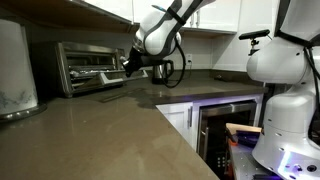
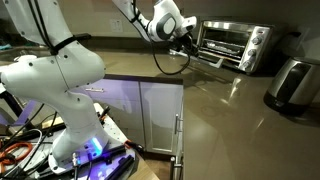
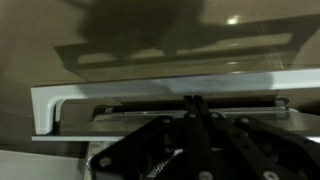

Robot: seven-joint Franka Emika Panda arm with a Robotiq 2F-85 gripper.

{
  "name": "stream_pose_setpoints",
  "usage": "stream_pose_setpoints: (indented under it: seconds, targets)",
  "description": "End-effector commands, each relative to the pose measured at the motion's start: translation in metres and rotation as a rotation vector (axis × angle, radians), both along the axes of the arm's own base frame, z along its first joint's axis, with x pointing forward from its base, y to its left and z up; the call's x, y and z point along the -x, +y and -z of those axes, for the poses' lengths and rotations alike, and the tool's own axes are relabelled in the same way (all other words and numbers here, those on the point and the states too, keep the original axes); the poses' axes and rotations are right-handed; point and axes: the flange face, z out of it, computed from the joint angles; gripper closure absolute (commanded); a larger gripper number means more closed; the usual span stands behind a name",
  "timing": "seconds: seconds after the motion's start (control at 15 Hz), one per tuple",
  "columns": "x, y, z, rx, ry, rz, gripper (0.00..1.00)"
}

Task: Open the door of the oven

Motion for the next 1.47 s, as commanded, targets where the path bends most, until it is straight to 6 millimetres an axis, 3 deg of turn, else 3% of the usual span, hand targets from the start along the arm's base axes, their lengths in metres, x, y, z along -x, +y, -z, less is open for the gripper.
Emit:
stream_pose_setpoints:
  seconds: [0.0, 0.87, 1.4]
  targets:
    - [0.001, 0.0, -0.001, -0.008, 0.022, -0.029, 0.95]
    - [0.003, -0.004, -0.006, 0.004, 0.051, -0.022, 0.95]
    - [0.006, 0.006, 0.006, -0.015, 0.094, -0.03, 0.95]
